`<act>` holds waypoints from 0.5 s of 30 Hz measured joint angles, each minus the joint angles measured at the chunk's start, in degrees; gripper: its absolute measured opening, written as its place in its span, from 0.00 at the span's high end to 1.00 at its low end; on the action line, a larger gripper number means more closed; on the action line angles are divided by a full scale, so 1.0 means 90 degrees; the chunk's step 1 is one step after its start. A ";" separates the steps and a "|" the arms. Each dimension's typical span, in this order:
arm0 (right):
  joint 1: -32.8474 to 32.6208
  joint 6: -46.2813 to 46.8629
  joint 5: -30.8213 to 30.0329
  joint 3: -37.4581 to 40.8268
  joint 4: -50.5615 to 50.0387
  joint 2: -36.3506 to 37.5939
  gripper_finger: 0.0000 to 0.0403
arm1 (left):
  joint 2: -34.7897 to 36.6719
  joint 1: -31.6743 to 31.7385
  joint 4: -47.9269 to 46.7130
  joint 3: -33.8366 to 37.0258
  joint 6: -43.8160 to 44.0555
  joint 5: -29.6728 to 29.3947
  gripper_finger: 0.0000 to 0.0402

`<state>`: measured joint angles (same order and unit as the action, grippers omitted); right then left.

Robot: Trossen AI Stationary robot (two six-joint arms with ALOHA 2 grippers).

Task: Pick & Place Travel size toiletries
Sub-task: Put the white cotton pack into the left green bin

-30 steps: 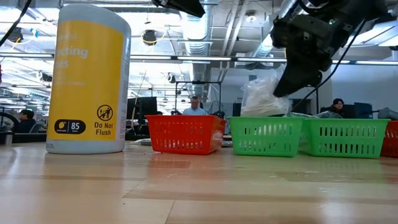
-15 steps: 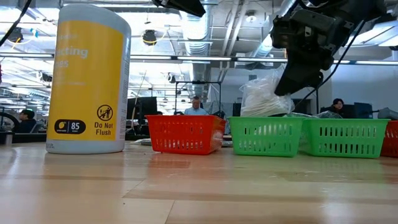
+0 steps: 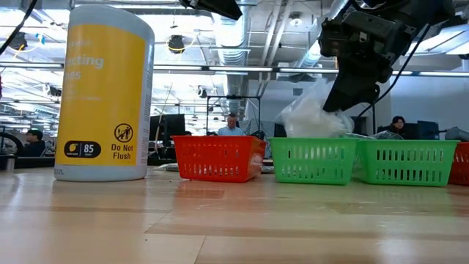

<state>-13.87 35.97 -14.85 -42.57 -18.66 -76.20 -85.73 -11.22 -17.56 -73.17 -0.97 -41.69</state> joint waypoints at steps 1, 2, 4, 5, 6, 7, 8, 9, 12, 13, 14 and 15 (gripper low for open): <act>0.0000 0.0000 0.0000 0.0000 0.0000 0.0000 0.86 | 0.0000 0.0000 0.0000 0.0000 0.0000 0.0000 0.94; 0.0000 0.0000 0.0000 0.0000 0.0000 0.0000 0.86 | 0.0000 0.0000 0.0000 0.0000 0.0000 0.0001 0.94; 0.0000 -0.0034 0.0000 0.0000 0.0001 0.0000 0.86 | 0.0000 0.0000 0.0000 0.0000 0.0000 -0.0001 0.94; 0.0000 -0.0044 0.0000 0.0000 0.0003 0.0000 0.86 | 0.0000 0.0000 0.0000 0.0000 0.0000 -0.0001 0.94; 0.0000 -0.0046 0.0000 0.0000 0.0003 0.0000 0.86 | 0.0000 0.0000 0.0000 0.0000 0.0000 -0.0001 0.94; 0.0000 -0.0047 0.0000 0.0000 0.0002 0.0000 0.86 | 0.0000 0.0000 0.0000 0.0000 0.0000 -0.0001 0.94; 0.0001 -0.0057 -0.0001 0.0000 0.0001 0.0000 0.86 | 0.0000 0.0000 0.0000 0.0000 0.0000 -0.0001 0.94; 0.0015 -0.0080 -0.0007 0.0000 0.0002 0.0000 0.86 | 0.0000 0.0000 0.0000 0.0000 0.0000 -0.0001 0.94; 0.0091 -0.0215 -0.0015 0.0000 -0.0005 0.0000 0.86 | 0.0000 0.0000 0.0000 0.0000 0.0000 -0.0001 0.94; 0.0129 -0.0229 -0.0017 0.0000 -0.0005 0.0000 0.86 | 0.0000 0.0000 0.0000 0.0000 0.0000 -0.0001 0.94; 0.0162 -0.0233 -0.0017 0.0000 -0.0005 0.0000 0.86 | 0.0000 0.0000 -0.0001 0.0000 0.0000 -0.0001 0.94; 0.0194 -0.0253 -0.0020 0.0000 -0.0008 0.0001 0.86 | 0.0000 0.0000 0.0000 0.0000 0.0000 -0.0001 0.94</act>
<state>-12.12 33.69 -15.03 -42.57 -18.73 -76.19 -85.73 -11.22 -17.56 -73.17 -0.97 -41.69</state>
